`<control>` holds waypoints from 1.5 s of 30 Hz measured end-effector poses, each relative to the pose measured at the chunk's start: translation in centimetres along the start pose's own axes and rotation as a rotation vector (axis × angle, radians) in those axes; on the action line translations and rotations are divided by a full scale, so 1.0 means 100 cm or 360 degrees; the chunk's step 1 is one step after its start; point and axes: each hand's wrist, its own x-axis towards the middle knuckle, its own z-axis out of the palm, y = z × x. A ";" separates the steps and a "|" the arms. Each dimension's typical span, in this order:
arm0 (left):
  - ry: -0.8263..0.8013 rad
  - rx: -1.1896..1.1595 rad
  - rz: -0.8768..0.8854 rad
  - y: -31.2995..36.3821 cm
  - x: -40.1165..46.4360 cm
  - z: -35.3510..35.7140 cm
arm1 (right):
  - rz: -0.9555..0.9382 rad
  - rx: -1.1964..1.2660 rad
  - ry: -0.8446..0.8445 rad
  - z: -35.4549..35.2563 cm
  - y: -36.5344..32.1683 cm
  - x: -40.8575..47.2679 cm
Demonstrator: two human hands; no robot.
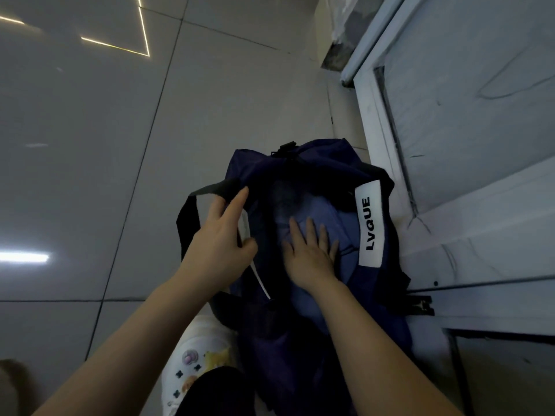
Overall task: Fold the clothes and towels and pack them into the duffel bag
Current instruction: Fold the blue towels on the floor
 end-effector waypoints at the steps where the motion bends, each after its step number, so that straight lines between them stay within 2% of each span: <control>1: -0.0038 -0.0020 -0.0002 -0.001 -0.001 0.001 | -0.0024 0.0040 0.0046 -0.003 0.001 -0.003; 3: -0.0074 -0.0036 -0.0010 -0.004 -0.002 0.004 | -0.0074 0.0014 0.0141 -0.001 0.007 -0.011; 7: -0.0092 -0.0073 -0.0023 -0.009 -0.003 0.008 | -0.0076 -0.0248 0.0049 0.022 0.018 -0.015; 14: -0.0078 -0.0312 0.0026 -0.008 -0.005 0.016 | -0.0043 -0.0179 -0.0084 0.011 0.003 0.006; 19: -0.0061 -0.0203 0.0103 -0.013 -0.017 0.014 | -0.0095 -0.0212 -0.0299 -0.011 0.004 -0.008; 20: -0.0053 -0.0204 0.0112 -0.014 -0.023 0.014 | -0.0176 -0.0161 -0.0257 -0.018 0.004 -0.016; 21: -0.0026 -0.0220 0.0104 -0.015 -0.028 0.015 | -0.0322 -0.0082 -0.0096 -0.025 0.004 -0.028; 23: 0.0190 -0.0243 0.0054 -0.017 -0.035 0.020 | -0.0586 0.0043 0.0543 -0.035 0.010 -0.063; 25: 0.0407 -0.0322 -0.0102 -0.019 -0.039 0.023 | -0.0527 0.0138 0.1113 -0.037 0.029 -0.098; 26: 0.0395 -0.0478 -0.0219 -0.019 -0.042 0.024 | -0.0369 0.0226 0.1218 -0.037 0.042 -0.115; 27: 0.0309 -0.0680 -0.0344 -0.020 -0.043 0.027 | -0.0142 0.0323 0.1173 -0.034 0.056 -0.128; 28: 0.0190 -0.0819 -0.0442 -0.020 -0.045 0.031 | 0.0109 0.0437 0.0989 -0.029 0.068 -0.139; 30: -0.0063 -0.0819 -0.0513 -0.017 -0.054 0.045 | 0.0477 0.0633 0.0477 -0.011 0.091 -0.148; 32: -0.0188 -0.0747 -0.0567 -0.013 -0.060 0.060 | 0.0596 0.0664 0.0103 0.008 0.098 -0.144; 33: -0.0206 -0.0730 -0.0592 -0.013 -0.061 0.069 | 0.0600 0.0640 0.0002 0.017 0.098 -0.139; 39: -0.0183 -0.0658 -0.0622 -0.019 -0.048 0.099 | 0.0553 0.0785 -0.0042 0.028 0.089 -0.104; 45: -0.0012 -0.0540 -0.0501 -0.045 -0.010 0.066 | 0.0360 0.0846 -0.0016 0.026 0.051 -0.068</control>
